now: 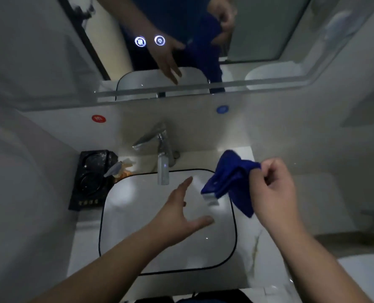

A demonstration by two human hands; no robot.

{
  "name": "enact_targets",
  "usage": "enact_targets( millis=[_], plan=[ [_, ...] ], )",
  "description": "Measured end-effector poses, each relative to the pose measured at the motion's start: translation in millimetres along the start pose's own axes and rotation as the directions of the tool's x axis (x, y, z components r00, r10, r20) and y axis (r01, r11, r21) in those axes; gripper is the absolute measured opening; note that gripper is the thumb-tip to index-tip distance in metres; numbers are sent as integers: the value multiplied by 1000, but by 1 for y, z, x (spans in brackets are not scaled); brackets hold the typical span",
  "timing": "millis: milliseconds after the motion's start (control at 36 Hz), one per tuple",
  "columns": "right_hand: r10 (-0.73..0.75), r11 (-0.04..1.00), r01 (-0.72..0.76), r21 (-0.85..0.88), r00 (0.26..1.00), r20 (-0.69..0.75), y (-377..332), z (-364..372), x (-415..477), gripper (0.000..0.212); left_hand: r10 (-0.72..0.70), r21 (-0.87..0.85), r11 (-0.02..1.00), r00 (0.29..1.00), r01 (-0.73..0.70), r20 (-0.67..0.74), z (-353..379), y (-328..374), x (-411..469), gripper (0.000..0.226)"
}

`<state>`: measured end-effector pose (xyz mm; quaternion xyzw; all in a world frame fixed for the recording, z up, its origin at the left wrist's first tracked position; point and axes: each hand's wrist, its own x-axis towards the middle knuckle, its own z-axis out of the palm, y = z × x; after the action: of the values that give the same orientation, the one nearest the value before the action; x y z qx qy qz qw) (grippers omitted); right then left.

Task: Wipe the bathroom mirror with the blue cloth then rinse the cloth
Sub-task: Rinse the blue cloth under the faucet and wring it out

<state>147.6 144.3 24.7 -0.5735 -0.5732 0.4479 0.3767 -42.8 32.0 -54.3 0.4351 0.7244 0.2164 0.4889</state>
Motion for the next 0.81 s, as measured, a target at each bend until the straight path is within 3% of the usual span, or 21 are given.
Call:
enact_targets(
  millis=[111, 139, 222, 333, 389, 444, 528, 667, 750, 806],
  plan=[
    [116, 988, -126, 90, 987, 110, -44, 16, -43, 19, 82, -135, 988, 995, -74, 54, -9, -12, -19, 126],
    [129, 982, -145, 118, 982, 141, -56, 20, -51, 21, 71, -173, 983, 994, -56, 84, -12, -13, -26, 113],
    [107, 971, -157, 182, 961, 256, -89, 30, -69, 13, 53, -215, 976, 983, -14, 176, -28, -14, -50, 47],
    [94, 941, -209, 267, 917, 388, -106, 46, -78, 14, 3, -197, 980, 987, 29, 162, -56, 0, -70, 40],
    [121, 928, -250, 275, 904, 411, -99, 54, -72, 16, -84, -139, 985, 989, 101, 122, -61, -33, -55, 36],
    [172, 946, -261, 190, 905, 388, -81, 61, -61, 20, -145, -144, 978, 987, 153, 62, -74, -52, -52, 22],
    [283, 947, -318, 41, 890, 357, -41, 73, -46, 21, -231, -45, 972, 973, 230, -9, -89, -78, -50, 29],
    [466, 883, -447, -144, 795, 388, 26, 97, -33, 15, -280, 5, 959, 956, 282, -89, -97, -94, -35, 35],
    [471, 864, -353, -359, 819, 327, 62, 114, -25, 18, -228, 31, 971, 958, 237, -173, -89, -101, -25, 55],
    [459, 806, -242, -541, 832, 312, 83, 122, -22, 15, -214, 82, 970, 965, 229, -154, -82, -113, -15, 51]
  ],
)
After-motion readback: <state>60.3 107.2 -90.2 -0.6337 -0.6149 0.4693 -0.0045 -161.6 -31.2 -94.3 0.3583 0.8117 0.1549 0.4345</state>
